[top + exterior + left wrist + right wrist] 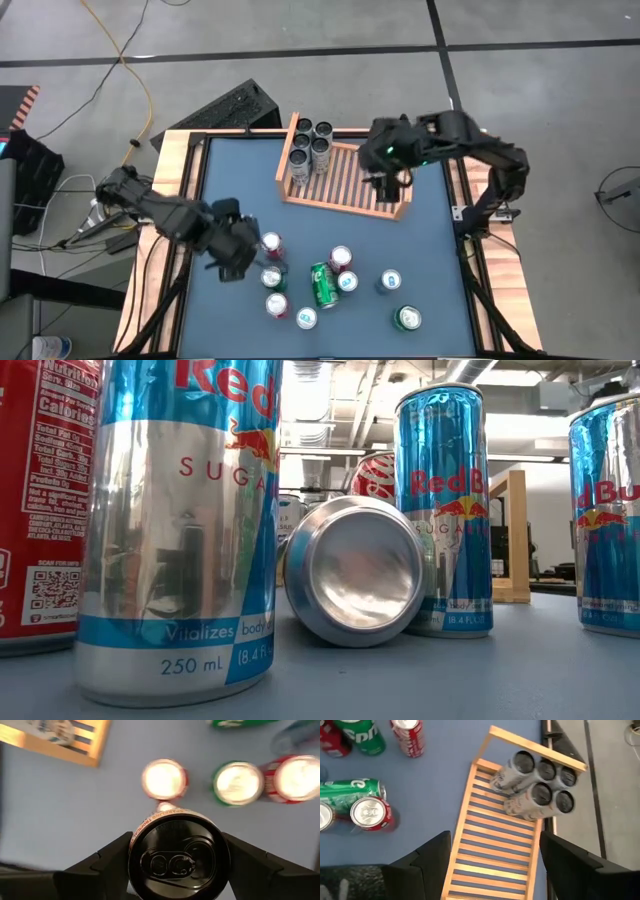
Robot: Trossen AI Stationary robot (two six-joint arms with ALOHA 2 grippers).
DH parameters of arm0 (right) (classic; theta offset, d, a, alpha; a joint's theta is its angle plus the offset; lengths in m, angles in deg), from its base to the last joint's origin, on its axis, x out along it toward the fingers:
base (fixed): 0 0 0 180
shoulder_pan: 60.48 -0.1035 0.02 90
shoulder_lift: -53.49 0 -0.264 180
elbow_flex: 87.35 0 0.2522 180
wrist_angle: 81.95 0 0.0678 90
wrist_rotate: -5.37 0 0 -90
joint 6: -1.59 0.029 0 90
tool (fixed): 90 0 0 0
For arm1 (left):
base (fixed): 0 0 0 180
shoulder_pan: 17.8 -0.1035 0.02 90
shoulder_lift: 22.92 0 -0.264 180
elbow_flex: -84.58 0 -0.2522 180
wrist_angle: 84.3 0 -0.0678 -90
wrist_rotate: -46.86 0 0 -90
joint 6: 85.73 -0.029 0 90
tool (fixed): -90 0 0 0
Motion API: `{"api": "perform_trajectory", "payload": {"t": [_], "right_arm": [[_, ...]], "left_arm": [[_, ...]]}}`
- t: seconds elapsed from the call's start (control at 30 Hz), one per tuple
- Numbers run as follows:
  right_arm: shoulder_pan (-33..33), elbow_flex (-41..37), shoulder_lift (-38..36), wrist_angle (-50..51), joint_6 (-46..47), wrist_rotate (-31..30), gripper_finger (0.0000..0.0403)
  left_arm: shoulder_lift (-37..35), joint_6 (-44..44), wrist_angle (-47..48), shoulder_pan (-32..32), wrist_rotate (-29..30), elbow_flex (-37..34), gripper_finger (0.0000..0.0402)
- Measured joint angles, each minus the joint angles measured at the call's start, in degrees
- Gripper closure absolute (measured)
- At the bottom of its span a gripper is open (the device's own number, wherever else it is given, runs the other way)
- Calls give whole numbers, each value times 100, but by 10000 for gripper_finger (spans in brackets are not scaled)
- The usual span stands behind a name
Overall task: Place canned beverage on shelf
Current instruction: Put the white yellow soda can on the shelf aligned with the other white yellow soda can
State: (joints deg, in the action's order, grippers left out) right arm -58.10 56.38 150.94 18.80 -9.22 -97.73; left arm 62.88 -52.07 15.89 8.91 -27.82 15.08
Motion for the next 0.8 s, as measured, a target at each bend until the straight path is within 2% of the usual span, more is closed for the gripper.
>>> {"api": "perform_trajectory", "payload": {"t": [0.3, 0.43, 0.63, 0.8], "right_arm": [[504, 2, -423, 62, 24, 2, 112], [589, 0, -455, 129, -8, 15, 112], [721, 0, -453, 229, -155, 177, 112], [832, 0, -451, 257, -170, 177, 112]], "left_arm": [[2, -1918, -289, -1475, -17, 356, 154], [2, -2647, -493, -1932, -56, 501, 153], [164, -3945, -1417, -2748, -972, 538, 151], [526, -4894, -1799, -3306, -1193, 528, 151]]}}
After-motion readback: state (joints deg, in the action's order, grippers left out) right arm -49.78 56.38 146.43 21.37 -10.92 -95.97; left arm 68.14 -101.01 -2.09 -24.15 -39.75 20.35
